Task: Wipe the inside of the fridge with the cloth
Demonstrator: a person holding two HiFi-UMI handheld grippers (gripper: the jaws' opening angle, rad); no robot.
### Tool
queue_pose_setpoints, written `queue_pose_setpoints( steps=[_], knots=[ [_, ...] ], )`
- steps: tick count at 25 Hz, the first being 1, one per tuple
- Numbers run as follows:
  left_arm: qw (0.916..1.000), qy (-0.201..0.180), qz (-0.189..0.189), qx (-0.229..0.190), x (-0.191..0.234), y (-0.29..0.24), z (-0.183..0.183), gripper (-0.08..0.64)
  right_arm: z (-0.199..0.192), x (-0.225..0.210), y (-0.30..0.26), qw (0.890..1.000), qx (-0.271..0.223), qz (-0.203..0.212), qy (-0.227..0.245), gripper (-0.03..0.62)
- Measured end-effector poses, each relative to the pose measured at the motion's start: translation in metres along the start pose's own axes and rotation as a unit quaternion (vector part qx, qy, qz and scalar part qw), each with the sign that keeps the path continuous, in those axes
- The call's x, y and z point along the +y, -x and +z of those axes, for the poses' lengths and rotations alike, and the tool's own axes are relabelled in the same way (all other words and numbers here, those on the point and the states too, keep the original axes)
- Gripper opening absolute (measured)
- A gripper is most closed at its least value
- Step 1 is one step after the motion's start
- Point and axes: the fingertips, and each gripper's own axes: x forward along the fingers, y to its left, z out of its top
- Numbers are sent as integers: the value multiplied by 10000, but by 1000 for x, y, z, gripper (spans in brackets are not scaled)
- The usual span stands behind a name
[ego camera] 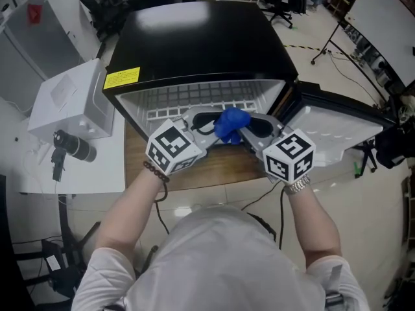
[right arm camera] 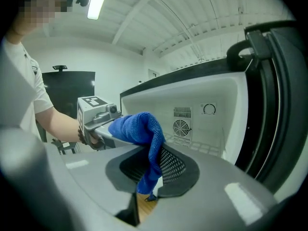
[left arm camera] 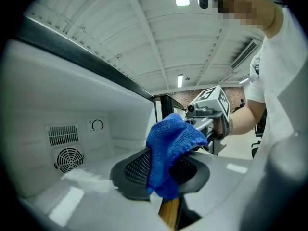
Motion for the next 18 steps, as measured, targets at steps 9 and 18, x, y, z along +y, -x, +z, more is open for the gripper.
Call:
queue_pose_setpoints(
  steps=[9, 18],
  knots=[
    [9967, 338, 740, -79, 12, -23, -5, 74, -15, -25, 16, 9942, 163, -1063, -6, 58],
    [9895, 651, 1288, -43, 35, -52, -1, 72, -33, -53, 50, 9849, 331, -1670, -320, 58]
  ],
)
